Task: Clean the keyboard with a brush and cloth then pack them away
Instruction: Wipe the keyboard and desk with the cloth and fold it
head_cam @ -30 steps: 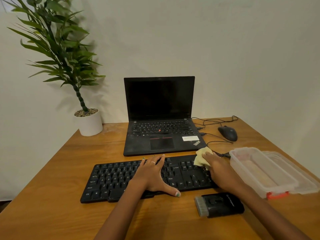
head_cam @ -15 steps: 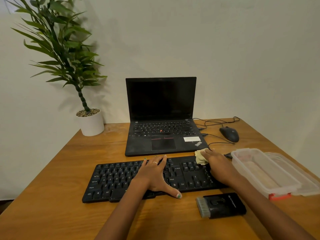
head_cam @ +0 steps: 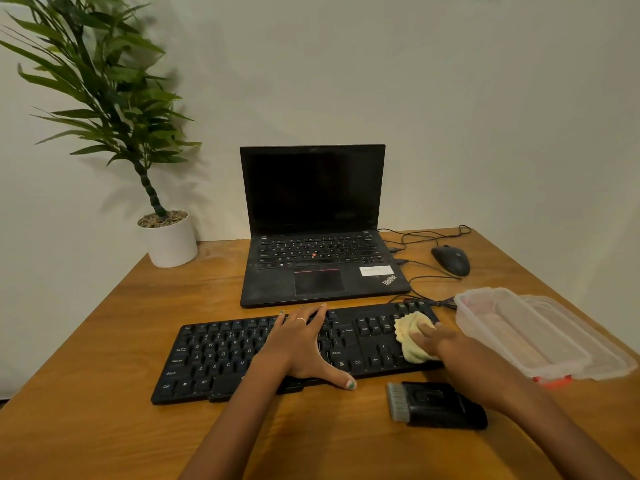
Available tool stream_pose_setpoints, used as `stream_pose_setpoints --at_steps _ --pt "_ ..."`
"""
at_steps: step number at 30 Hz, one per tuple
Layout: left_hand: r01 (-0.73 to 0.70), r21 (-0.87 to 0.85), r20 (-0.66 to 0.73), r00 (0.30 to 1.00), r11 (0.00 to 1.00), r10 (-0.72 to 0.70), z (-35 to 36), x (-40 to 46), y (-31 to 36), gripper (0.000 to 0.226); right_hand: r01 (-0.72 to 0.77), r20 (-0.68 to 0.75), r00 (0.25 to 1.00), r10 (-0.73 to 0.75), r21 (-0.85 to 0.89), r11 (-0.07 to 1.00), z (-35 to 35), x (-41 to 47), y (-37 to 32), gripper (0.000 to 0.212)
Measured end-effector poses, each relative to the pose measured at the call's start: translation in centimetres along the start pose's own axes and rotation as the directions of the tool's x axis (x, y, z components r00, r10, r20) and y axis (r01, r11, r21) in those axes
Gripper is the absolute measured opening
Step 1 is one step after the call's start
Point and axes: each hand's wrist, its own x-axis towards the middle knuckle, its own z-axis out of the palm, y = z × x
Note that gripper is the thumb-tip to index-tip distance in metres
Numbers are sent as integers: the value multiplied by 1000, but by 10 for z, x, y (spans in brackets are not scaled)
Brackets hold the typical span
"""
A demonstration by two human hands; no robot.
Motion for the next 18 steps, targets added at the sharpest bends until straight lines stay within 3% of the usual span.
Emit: stream_pose_setpoints --at_steps 3,9,18 --pt "0 -1 15 1000 1000 0 0 1 0 134 -82 -75 994 76 -75 994 0 24 -2 68" --pt "3 8 9 1000 1000 -3 -1 0 2 133 -91 -94 991 90 -12 996 -10 60 1 70" --pt "6 14 -17 1000 1000 -6 2 2 0 133 -15 -27 1000 16 44 999 -4 -14 -4 74"
